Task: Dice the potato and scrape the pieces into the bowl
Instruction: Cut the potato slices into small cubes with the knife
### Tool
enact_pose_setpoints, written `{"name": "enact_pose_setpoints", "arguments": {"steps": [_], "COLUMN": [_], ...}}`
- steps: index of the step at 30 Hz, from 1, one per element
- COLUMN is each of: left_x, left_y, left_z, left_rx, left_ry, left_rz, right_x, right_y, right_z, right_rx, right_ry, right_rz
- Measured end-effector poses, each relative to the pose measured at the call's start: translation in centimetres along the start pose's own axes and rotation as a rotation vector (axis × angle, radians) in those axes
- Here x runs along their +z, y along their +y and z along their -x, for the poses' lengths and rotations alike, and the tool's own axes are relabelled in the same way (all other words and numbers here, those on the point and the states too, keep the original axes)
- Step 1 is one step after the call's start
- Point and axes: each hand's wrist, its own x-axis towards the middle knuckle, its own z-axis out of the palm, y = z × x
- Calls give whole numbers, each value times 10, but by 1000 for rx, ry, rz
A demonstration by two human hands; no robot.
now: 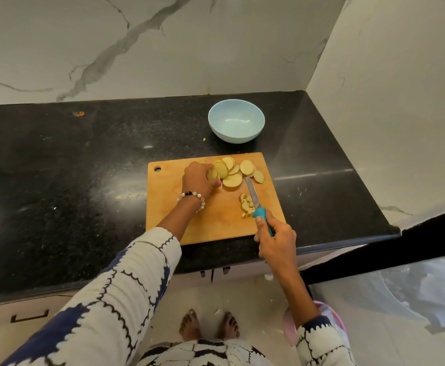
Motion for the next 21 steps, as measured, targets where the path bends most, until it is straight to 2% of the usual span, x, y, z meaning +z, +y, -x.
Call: {"name": "enact_pose_setpoints", "arguments": {"steps": [10,14,21], "left_x": [-11,-12,-13], "left_y": [-5,-8,-12], "left_z": [-5,-5,1], "left_rx": [-16,-63,-95], "left_ry": [-67,-57,80], "left_rz": [106,227,203], "right_x": [2,4,6], "right_y": [-6,-7,-4], "right_z": [-7,-10,-8], "right_rx": [-21,-14,5], "right_ry": [-46,-49,-51], "right_rz": [-33,3,-4]}}
